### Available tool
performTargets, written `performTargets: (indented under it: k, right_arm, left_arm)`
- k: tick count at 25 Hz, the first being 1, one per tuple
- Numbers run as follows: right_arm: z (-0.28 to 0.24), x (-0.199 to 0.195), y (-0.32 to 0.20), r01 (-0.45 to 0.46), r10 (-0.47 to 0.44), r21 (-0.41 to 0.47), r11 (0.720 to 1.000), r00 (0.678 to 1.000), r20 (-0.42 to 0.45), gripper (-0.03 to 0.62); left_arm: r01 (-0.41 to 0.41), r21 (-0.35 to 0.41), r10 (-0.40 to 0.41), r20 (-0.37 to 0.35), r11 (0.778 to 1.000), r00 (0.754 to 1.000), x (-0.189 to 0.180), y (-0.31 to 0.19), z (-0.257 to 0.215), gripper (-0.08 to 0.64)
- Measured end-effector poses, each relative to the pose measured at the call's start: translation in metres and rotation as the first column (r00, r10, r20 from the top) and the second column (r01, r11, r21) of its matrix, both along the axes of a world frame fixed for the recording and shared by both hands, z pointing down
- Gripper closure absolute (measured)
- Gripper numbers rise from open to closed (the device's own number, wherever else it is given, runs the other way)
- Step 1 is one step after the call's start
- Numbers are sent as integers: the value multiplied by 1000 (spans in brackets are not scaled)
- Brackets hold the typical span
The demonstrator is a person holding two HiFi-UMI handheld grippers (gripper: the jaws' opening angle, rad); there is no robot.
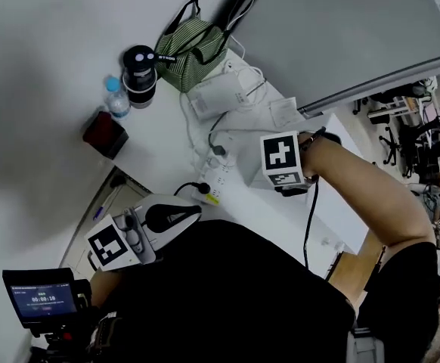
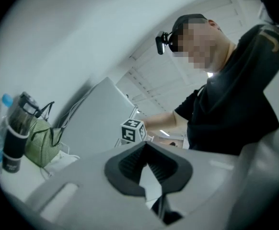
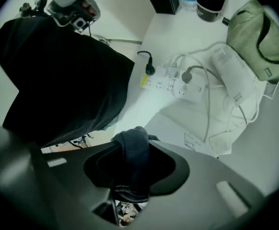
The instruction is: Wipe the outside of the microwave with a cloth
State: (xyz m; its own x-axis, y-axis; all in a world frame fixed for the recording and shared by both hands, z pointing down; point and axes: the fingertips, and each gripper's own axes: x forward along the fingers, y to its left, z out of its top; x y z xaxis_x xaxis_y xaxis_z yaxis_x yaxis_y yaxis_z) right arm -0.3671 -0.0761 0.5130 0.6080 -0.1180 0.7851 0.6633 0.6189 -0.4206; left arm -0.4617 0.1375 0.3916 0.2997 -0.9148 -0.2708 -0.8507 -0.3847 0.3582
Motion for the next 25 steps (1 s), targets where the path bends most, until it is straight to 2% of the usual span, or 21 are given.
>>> performTargets:
  k: [4,7,10,13,15,18,20,22,23,25]
  right_arm:
    - [5,12,10,26,-28,67,997,999,23,465]
    - [24,10,22,31,-30,85,996,999,-14,465]
    - [79,6,23,120,-119,106,987,993,-17,465]
    - [137,6,21,161,-162,127,979,987,-5,465]
    - [161,6,20,169,-170,131,977,985,1,465]
    - [184,5,23,133,-135,116,984,991,17,464]
    - [188,1,25,106,-109,101,989,994,23,463]
    - [169,-4,29,112,-117,91,990,992,47,463]
    - [148,-8,33,128,-136,91,988,987,85,463]
    - [92,-19,47,145,-162,87,986,956,243,463]
  left_arm:
    - [-81,36,79,51,996,996,8,-7,-16,555]
    - [-109,22,108,12,994,994,-6,-6,-31,555]
    - [-105,-14,105,-29,994,994,-15,4,-16,555]
    - [-83,-61,79,-65,995,995,-25,18,9,555]
    - [-62,-90,55,-83,994,995,-30,28,19,555]
    - [-52,-116,42,-83,992,996,-34,39,24,555]
    - [-60,-106,53,-66,993,996,-34,36,19,555]
    - [-82,-78,79,-39,994,996,-29,24,10,555]
    - [-99,-62,98,-20,993,995,-24,17,5,555]
    - [-131,-35,132,24,991,991,-9,-2,-5,555]
